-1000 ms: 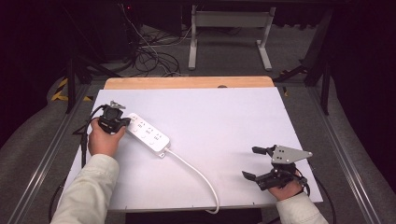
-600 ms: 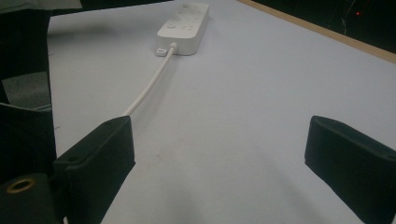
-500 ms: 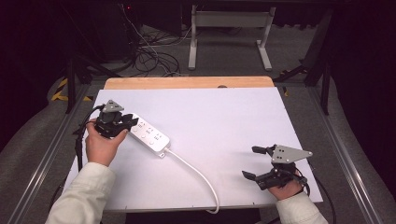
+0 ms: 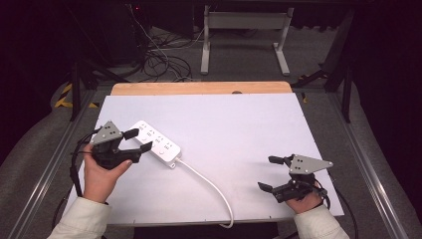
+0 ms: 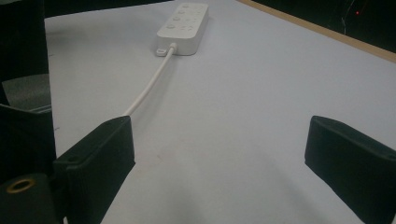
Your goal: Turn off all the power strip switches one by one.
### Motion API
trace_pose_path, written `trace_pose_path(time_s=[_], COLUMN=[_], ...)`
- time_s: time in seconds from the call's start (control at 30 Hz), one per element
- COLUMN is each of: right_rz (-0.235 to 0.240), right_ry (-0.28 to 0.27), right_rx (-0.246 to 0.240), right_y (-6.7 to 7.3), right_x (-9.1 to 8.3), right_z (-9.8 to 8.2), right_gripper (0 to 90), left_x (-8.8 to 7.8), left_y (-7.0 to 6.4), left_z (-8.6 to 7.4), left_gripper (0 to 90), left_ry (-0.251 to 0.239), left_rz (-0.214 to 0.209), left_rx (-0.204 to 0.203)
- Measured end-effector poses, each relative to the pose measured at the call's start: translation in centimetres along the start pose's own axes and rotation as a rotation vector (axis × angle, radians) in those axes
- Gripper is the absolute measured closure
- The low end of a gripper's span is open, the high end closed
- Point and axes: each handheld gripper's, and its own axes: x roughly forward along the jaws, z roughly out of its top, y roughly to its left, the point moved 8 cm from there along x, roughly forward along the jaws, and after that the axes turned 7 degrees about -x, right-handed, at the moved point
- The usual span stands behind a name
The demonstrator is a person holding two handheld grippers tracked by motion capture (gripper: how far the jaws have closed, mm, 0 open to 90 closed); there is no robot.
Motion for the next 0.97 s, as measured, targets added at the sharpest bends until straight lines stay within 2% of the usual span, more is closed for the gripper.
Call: trace_pose_path(time_s=[0.17,0.27,0.37,0.47,0.6,0.63,0.67,0.73,0.8,0.97], right_rz=[0.007,0.008,0.009,0.01,0.006,0.007,0.008,0.007,0.005,0.004], right_ry=[-0.008,-0.01,-0.01,-0.011,-0.012,-0.013,-0.015,-0.014,-0.012,-0.01], right_rx=[-0.001,0.002,0.006,0.005,0.008,0.011,0.014,0.014,0.013,0.014], right_y=[0.1,0.1,0.1,0.1,0.1,0.1,0.1,0.1,0.1,0.1], right_x=[0.0,-0.1,-0.1,-0.2,-0.3,-0.4,-0.4,-0.4,-0.5,-0.5], right_z=[0.1,0.1,0.0,0.0,0.0,0.0,-0.1,-0.1,-0.1,-0.2], right_gripper=[8.5,8.4,8.3,8.2,8.2,8.2,8.2,8.2,8.2,7.9], left_x=[-0.1,-0.2,-0.3,-0.4,-0.4,-0.3,-0.4,-0.6,-0.7,-0.7], left_y=[-0.9,-1.3,-1.4,-1.2,-1.1,-1.2,-1.0,-1.0,-1.0,-1.5], left_z=[-2.1,-3.5,-4.7,-5.9,-7.8,-8.3,-8.6,-9.1,-9.2,-8.8], left_gripper=[28.6,28.6,28.6,28.7,28.8,28.8,28.8,28.8,28.8,28.2], left_ry=[0.0,-0.008,-0.006,0.008,0.013,0.018,0.022,0.029,0.029,0.0], left_rz=[-0.024,-0.03,-0.029,-0.002,0.005,0.0,0.014,0.022,0.033,0.01], left_rx=[0.04,0.051,0.043,0.04,0.018,0.0,0.002,0.003,0.028,0.044])
